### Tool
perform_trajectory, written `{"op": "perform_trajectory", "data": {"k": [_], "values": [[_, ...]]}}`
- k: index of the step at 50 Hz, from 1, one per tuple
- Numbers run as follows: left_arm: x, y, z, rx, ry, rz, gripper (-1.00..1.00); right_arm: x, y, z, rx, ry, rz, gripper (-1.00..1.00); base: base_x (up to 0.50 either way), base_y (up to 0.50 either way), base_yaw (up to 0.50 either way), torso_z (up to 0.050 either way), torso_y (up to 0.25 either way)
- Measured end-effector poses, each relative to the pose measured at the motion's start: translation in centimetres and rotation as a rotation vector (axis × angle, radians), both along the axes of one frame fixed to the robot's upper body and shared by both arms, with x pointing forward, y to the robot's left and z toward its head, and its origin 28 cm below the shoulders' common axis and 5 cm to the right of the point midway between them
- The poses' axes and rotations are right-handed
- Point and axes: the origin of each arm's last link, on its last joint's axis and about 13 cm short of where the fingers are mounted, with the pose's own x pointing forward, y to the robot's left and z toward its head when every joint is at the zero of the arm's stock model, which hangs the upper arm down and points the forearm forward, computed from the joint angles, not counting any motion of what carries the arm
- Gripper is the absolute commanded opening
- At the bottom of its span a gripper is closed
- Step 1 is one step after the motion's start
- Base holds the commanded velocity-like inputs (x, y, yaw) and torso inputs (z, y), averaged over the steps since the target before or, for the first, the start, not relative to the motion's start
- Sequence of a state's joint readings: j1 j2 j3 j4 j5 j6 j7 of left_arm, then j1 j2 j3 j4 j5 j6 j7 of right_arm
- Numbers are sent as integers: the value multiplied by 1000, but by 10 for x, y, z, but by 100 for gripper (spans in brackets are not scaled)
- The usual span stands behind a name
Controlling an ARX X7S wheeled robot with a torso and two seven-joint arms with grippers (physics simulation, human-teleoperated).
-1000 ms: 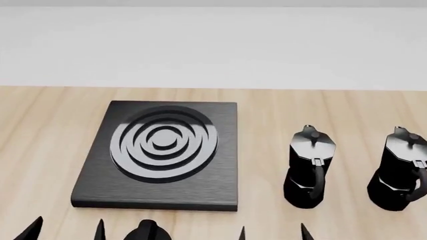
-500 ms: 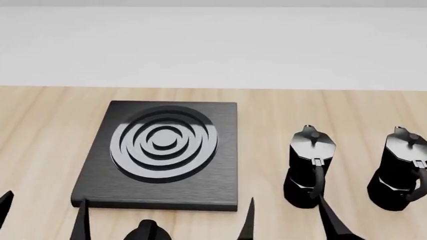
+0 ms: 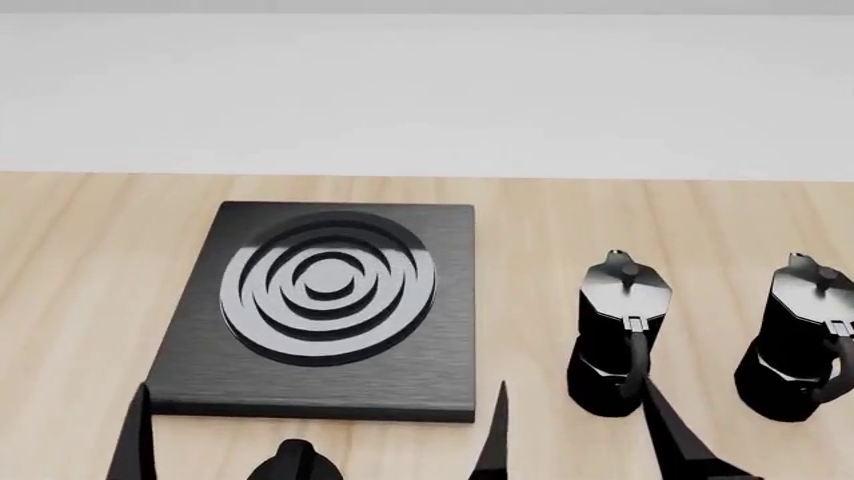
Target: Put the right moka pot on the stove.
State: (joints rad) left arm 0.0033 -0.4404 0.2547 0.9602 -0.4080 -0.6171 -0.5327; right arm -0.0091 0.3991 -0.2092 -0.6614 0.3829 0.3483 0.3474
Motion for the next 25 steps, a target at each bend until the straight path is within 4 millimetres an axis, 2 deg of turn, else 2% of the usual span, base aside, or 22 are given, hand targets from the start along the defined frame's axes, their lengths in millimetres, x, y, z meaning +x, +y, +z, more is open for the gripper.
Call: {"op": "perform_trajectory", "data": {"k": [12, 25], "values": [[-1, 0, 1, -2, -5, 0, 100, 0, 1, 0, 5, 3, 4, 100, 0, 0, 0, 0, -15], [-2, 1, 1, -11, -2, 3, 100, -2, 0, 2, 5, -4, -1, 100, 0, 0, 0, 0, -189]]}}
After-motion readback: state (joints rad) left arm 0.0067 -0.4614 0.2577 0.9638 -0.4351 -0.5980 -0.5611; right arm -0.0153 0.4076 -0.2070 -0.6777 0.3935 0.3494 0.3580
